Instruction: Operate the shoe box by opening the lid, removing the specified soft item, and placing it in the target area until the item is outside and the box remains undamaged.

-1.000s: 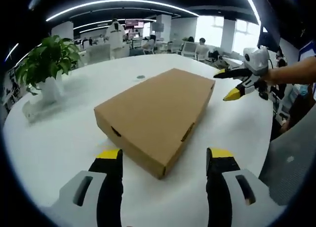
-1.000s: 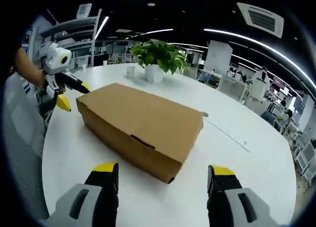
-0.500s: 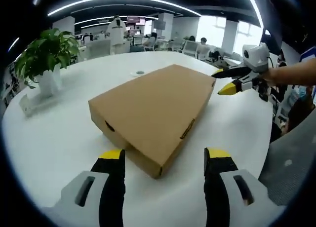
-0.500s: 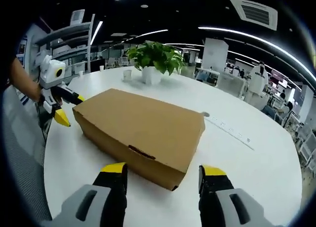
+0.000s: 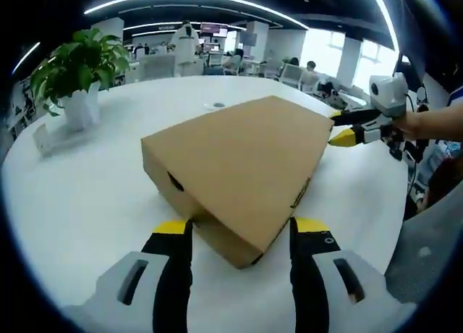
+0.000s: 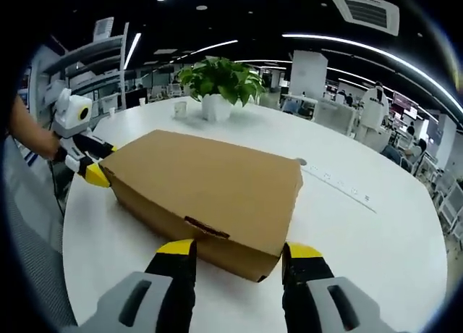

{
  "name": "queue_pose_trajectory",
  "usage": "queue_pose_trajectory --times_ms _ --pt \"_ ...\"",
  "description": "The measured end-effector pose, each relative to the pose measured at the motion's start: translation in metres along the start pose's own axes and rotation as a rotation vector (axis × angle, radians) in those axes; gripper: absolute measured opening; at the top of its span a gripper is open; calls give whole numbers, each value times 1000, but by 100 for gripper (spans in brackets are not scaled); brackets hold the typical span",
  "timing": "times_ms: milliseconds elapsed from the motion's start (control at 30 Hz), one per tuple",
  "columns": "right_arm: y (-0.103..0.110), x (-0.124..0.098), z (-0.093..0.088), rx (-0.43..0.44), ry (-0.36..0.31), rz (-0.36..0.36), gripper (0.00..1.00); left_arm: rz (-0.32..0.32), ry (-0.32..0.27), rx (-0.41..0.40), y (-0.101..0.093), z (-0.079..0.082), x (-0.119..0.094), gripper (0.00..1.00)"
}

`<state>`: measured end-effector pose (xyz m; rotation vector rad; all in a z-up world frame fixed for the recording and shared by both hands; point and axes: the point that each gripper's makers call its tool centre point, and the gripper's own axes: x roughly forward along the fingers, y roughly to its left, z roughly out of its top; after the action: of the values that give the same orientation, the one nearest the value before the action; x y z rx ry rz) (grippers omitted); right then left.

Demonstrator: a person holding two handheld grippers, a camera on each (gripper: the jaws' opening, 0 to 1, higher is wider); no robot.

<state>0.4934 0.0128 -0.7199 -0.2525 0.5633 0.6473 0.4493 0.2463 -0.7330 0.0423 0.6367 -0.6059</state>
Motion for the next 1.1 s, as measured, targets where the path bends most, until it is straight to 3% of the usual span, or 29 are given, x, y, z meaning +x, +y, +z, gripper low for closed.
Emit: queue_pose_trajectory --times_ms 467,800,1100 --pt "7 -3 1 89 -28 -4 39 11 34 1 8 0 0 46" --pt "19 -7 0 137 -17 -44 37 0 78 63 14 0 0 46" --pt "28 -10 -2 167 -17 -86 37 -46 92 89 22 1 -1 46"
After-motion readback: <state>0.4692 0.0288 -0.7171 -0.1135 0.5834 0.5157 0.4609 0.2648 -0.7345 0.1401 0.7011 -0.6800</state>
